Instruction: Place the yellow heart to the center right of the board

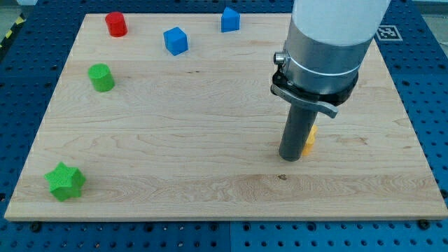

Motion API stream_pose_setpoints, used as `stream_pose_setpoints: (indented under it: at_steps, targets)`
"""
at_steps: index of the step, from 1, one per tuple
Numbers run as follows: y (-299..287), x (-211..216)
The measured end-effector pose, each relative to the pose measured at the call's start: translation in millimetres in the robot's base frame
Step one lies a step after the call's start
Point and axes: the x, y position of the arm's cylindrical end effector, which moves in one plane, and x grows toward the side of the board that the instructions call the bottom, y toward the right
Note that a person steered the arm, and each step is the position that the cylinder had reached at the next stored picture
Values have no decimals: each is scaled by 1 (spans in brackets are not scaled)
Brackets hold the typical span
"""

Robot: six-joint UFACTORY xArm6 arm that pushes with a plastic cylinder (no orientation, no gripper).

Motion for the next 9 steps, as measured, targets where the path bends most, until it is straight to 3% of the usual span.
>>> stream_pose_setpoints:
  at_steps: [2,9]
  targets:
    - [37,-1]
    - [39,-62]
